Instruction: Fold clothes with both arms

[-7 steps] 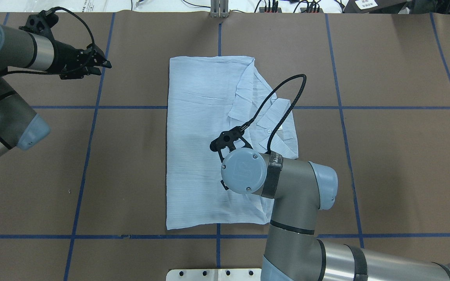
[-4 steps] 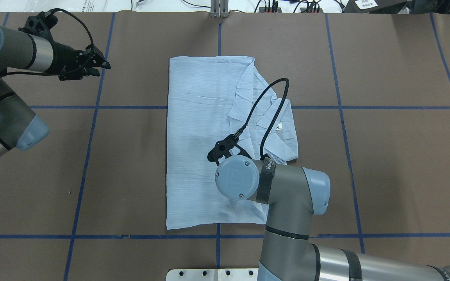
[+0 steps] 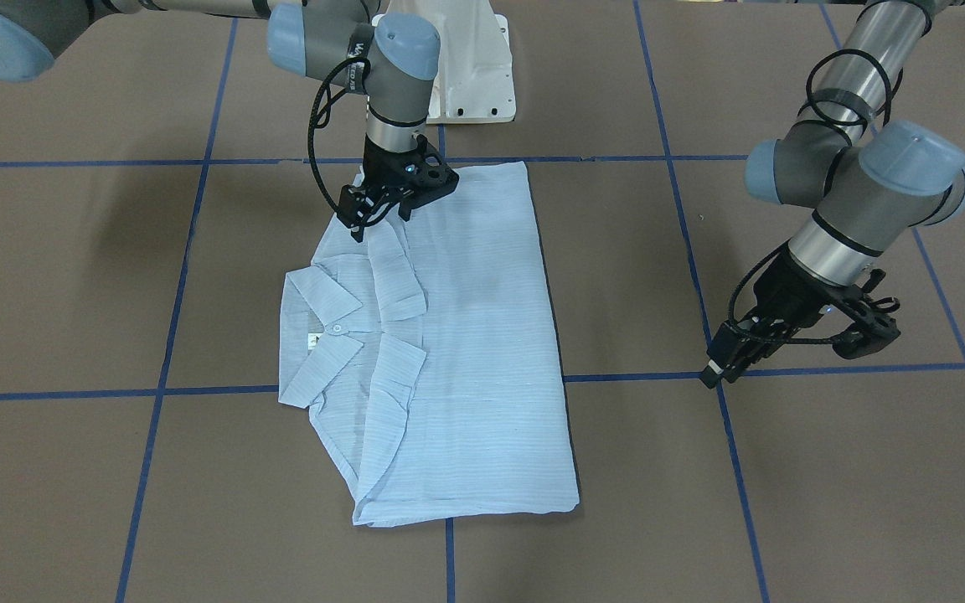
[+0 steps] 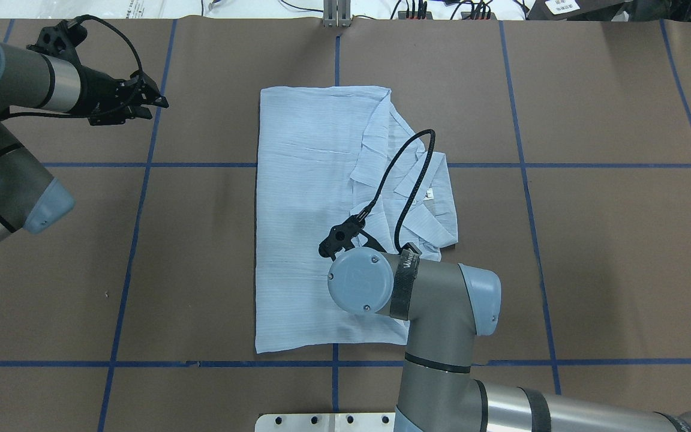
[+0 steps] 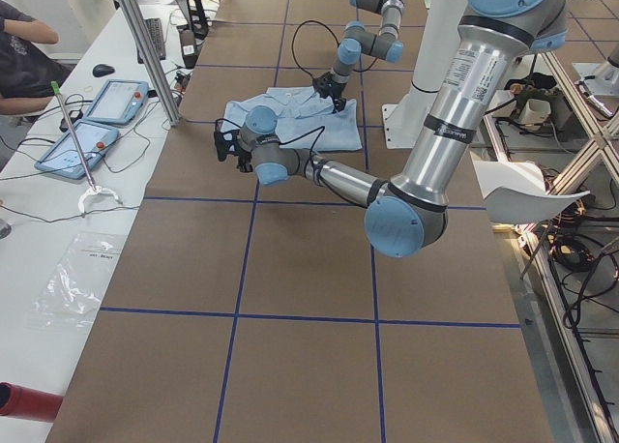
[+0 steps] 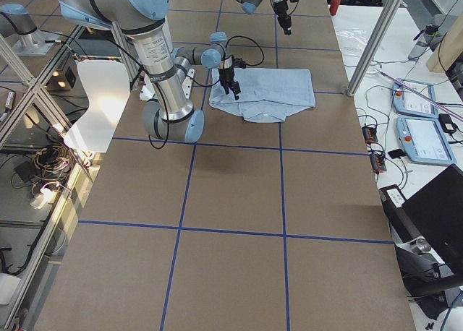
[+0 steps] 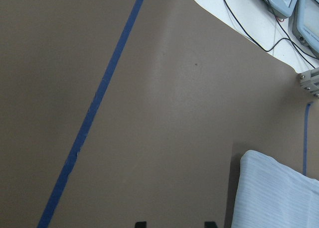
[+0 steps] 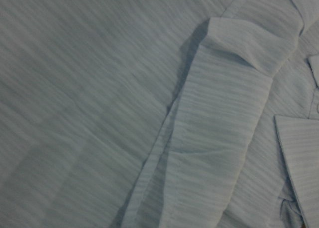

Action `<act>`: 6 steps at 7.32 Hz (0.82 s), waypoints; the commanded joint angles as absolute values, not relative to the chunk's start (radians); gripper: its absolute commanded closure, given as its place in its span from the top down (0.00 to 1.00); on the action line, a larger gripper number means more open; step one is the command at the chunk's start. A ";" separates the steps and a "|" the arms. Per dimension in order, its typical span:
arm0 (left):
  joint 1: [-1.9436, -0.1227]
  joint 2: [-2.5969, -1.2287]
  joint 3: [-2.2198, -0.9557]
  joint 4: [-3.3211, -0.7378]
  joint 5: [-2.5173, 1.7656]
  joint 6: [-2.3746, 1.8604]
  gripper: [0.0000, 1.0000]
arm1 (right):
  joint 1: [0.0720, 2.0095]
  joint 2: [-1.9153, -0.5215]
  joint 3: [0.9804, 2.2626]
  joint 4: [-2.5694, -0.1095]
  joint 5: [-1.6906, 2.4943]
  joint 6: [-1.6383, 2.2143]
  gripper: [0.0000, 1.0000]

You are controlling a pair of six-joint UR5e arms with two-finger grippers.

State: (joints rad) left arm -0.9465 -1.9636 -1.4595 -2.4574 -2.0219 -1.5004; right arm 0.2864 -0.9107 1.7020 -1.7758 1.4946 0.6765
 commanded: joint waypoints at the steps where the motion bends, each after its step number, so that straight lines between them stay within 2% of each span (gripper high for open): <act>1: -0.946 -1.963 -1.462 -2.457 -2.022 -1.502 0.50 | 0.287 -0.919 1.700 -1.778 1.494 0.676 1.00; 3: -0.946 -1.963 -1.463 -2.457 -2.023 -1.502 0.50 | 0.311 -0.936 1.710 -1.802 1.496 0.658 1.00; 6: -0.946 -1.968 -1.489 -2.448 -2.029 -1.511 0.50 | 0.351 -1.130 1.895 -1.807 1.499 0.617 1.00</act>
State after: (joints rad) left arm -0.9465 -1.9662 -1.4755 -2.4542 -2.0246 -1.5078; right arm 0.3372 -1.0472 1.8090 -1.8047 1.4969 0.6278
